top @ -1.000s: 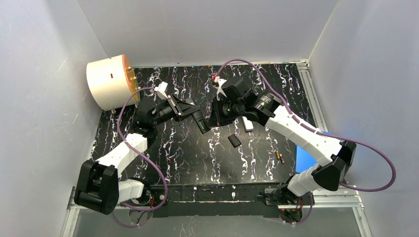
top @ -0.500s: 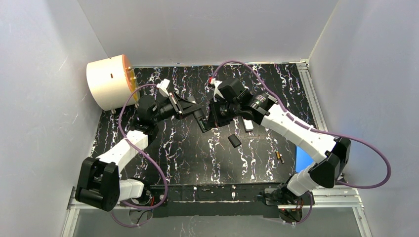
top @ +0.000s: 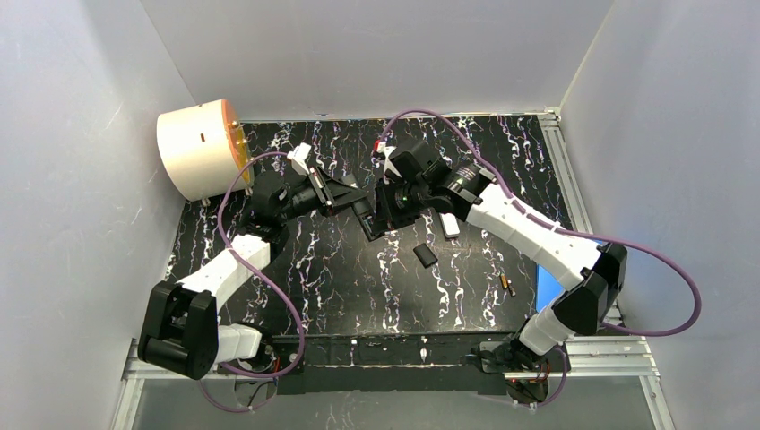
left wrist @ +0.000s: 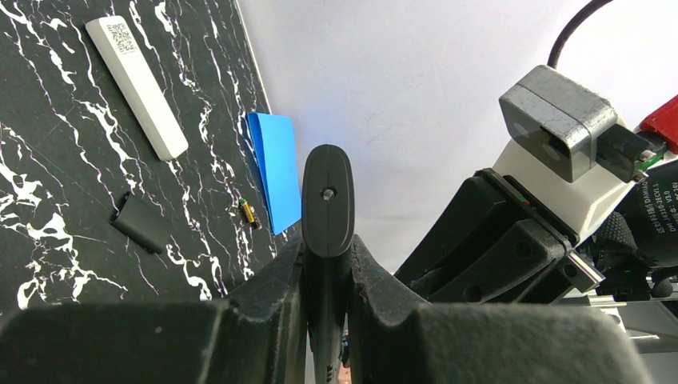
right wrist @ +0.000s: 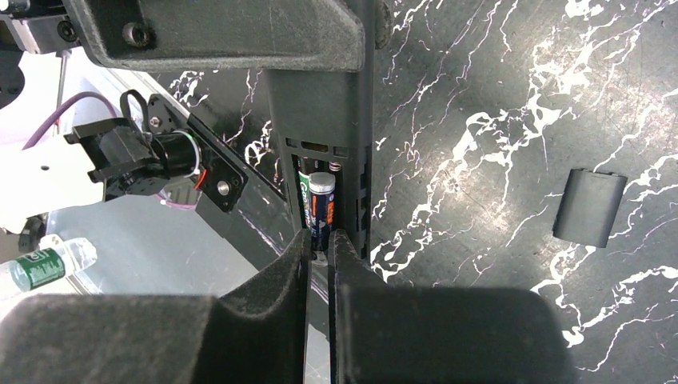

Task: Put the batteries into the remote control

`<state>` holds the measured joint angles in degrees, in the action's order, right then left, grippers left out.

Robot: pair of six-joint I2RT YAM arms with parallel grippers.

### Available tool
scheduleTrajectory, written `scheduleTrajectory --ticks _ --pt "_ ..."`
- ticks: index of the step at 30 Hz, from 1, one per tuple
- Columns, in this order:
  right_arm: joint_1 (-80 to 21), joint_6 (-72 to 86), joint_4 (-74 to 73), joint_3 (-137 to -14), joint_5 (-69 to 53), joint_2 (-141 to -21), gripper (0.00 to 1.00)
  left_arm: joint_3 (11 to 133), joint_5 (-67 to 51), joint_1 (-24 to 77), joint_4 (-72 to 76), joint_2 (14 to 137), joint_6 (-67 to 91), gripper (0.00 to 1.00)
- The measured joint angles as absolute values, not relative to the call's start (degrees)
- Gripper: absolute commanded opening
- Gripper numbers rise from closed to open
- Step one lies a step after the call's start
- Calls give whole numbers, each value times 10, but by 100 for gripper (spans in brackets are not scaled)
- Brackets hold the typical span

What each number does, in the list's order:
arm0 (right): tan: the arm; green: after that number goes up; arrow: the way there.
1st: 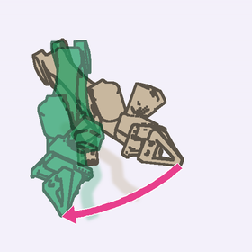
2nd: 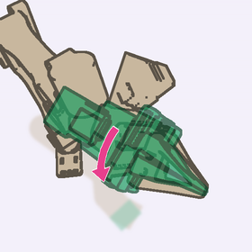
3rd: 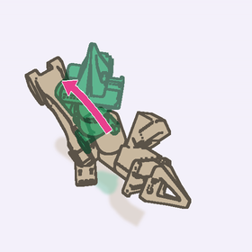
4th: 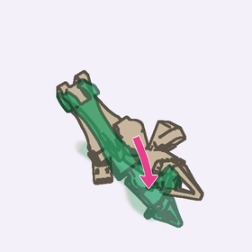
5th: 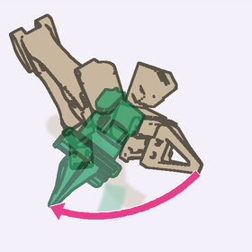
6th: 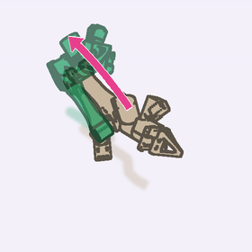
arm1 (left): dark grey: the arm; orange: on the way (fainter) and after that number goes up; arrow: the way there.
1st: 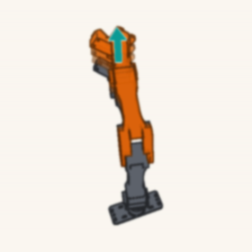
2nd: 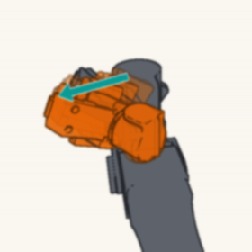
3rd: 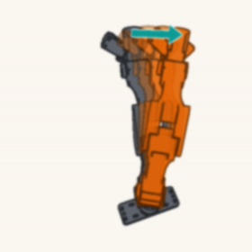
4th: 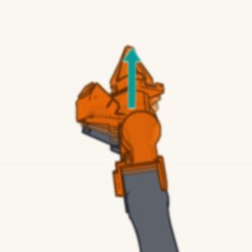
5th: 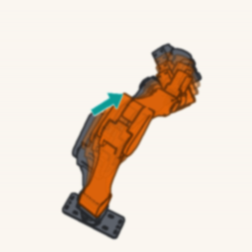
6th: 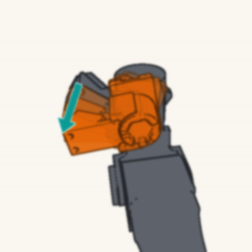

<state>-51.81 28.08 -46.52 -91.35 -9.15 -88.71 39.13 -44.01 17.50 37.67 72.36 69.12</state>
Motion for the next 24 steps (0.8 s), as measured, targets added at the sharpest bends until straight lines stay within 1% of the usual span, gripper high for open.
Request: scheduleTrajectory --ticks 6,19,20,23,24 --pt "-519 284 -484 -928 -89 -894 23 391 -439 176 376 724 695 0" --pt "-518 288 -514 -948 -80 -894 30 391 -439 178 377 724 711 0" --pt "-518 288 -514 -948 -81 -894 32 391 -439 178 377 724 712 0" --pt "-518 296 -513 -948 -81 -894 51 391 -439 178 377 724 715 0" --pt "-518 300 -512 -948 -81 -894 54 391 -439 178 377 724 717 0"
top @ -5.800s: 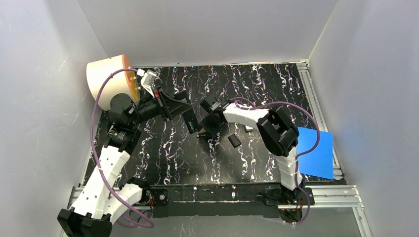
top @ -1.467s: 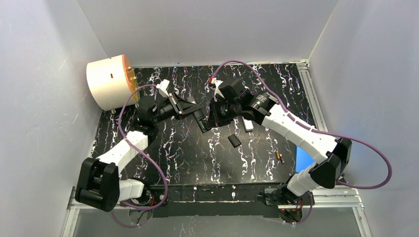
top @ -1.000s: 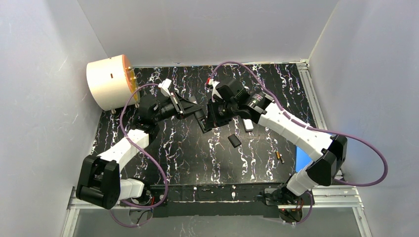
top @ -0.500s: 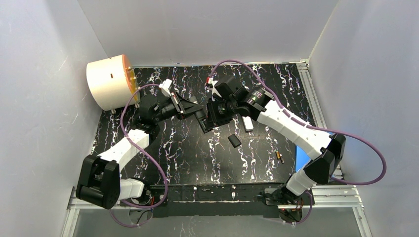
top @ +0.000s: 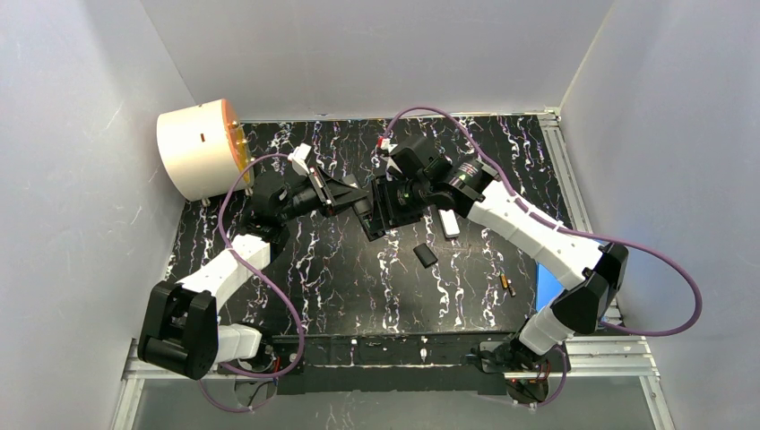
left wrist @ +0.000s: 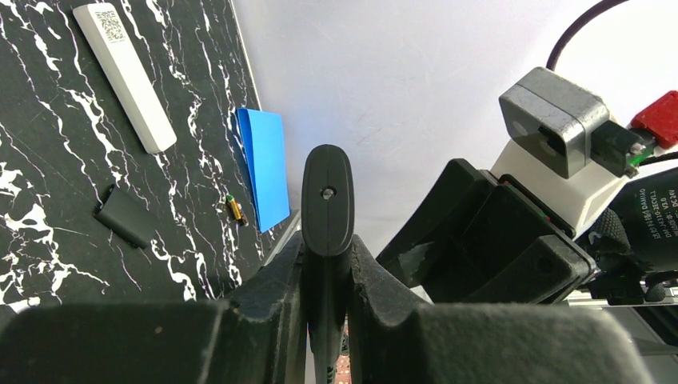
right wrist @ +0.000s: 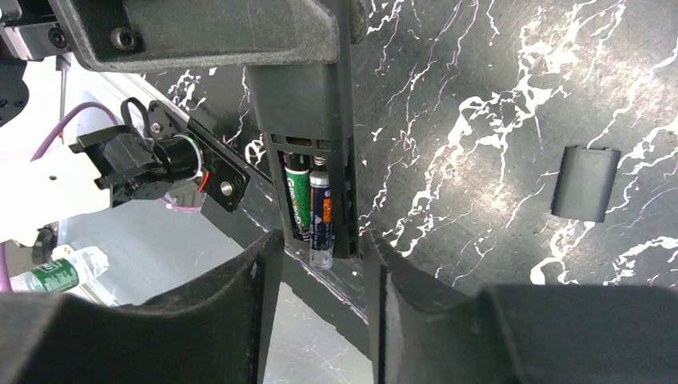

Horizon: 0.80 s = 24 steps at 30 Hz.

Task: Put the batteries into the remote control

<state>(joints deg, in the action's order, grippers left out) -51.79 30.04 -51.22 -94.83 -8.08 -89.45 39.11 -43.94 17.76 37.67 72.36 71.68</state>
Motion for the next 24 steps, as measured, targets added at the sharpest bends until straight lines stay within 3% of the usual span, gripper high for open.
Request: scheduleTrajectory --ticks 5,12,24 --pt "-505 342 -464 -922 -81 -876 65 391 -439 178 377 724 729 0" --pt "-465 430 -292 -769 -90 -750 95 391 -420 178 376 723 775 0" --pt "-465 572 -34 -621 -40 -667 99 445 -358 178 368 709 879 0"
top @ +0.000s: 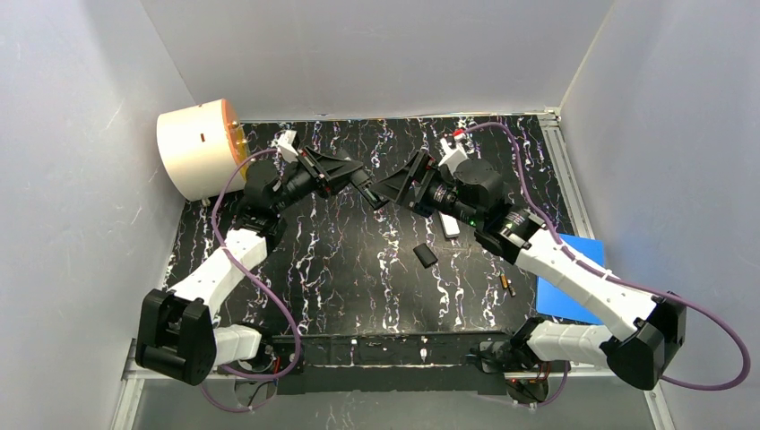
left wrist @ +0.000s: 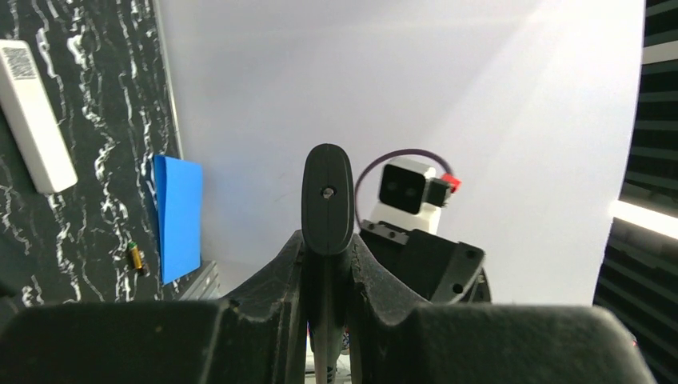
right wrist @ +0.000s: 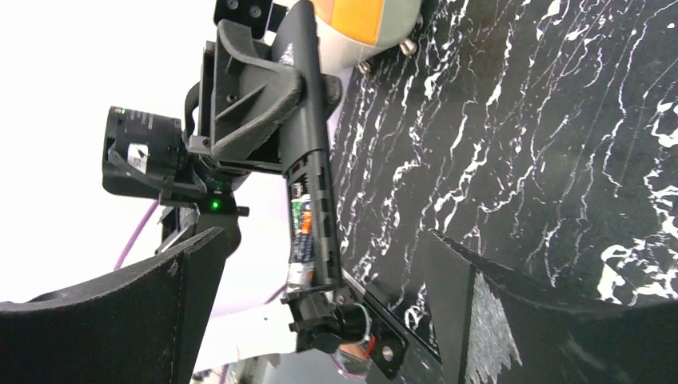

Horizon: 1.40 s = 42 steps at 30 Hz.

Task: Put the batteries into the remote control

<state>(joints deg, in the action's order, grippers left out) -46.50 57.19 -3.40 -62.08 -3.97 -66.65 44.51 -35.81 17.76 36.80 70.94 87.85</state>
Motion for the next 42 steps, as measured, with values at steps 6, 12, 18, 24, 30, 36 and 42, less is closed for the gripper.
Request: scheduleTrajectory --ticks 6,12,18,24,30,36,42 --pt "-463 620 3 -600 -27 -655 85 463 -355 178 371 706 892 0" --pt "-461 656 15 -600 -29 -662 69 463 -356 178 370 706 891 0" --pt "-458 668 8 -600 -37 -672 55 463 -356 178 370 706 890 0" --pt "-458 682 2 -601 -46 -679 46 463 -356 178 365 706 882 0" --pt "-458 690 1 -602 -47 -680 76 463 -356 178 362 705 883 0" --pt "-458 688 53 -566 -47 -664 81 462 -352 178 362 698 901 0" --pt "-458 695 159 -502 -56 -648 74 462 -344 178 363 696 932 0"
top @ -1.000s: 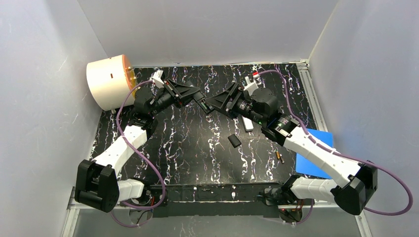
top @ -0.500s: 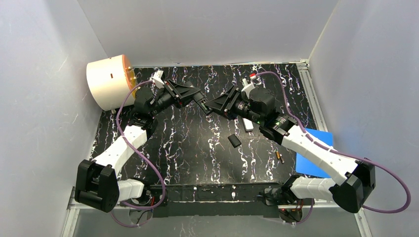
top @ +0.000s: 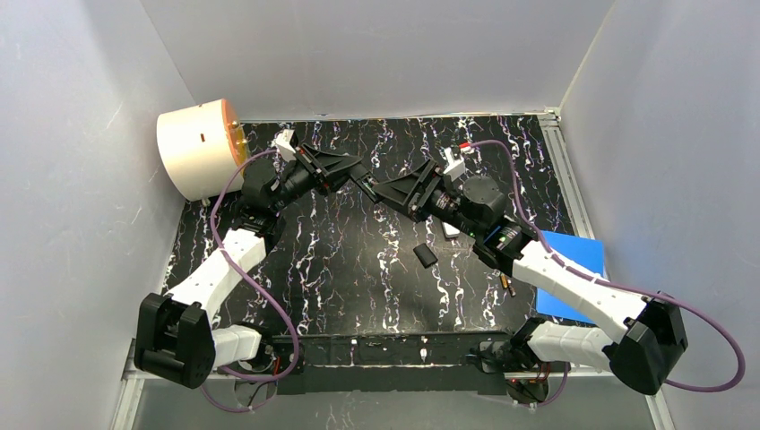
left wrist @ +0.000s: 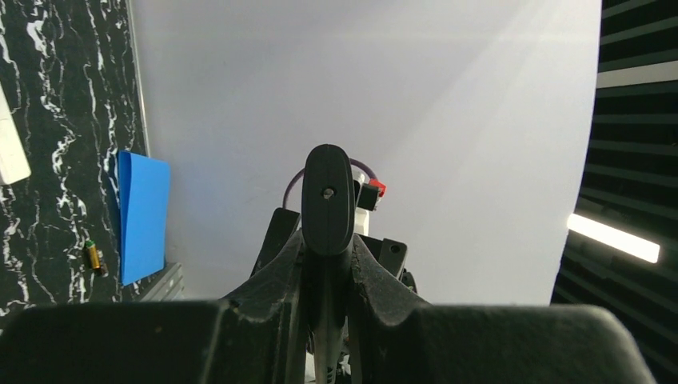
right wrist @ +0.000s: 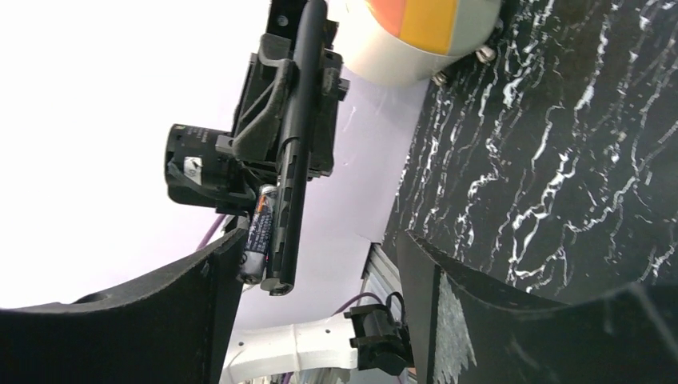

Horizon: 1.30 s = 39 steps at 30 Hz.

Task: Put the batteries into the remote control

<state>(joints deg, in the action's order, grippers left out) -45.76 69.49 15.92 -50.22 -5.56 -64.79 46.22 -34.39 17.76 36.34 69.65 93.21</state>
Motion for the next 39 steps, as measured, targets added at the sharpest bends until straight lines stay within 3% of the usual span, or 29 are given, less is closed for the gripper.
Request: scheduleTrajectory --ticks 16,24,29,39 --pt "-458 714 211 -499 -64 -649 81 458 -338 178 377 691 955 0" --pt "-458 729 293 -463 -64 -643 74 455 -338 178 377 691 965 0" --pt "-458 744 345 -438 -68 -642 63 455 -339 178 377 691 981 0" --pt "-458 753 396 -438 -79 -662 53 455 -340 178 377 691 999 0"
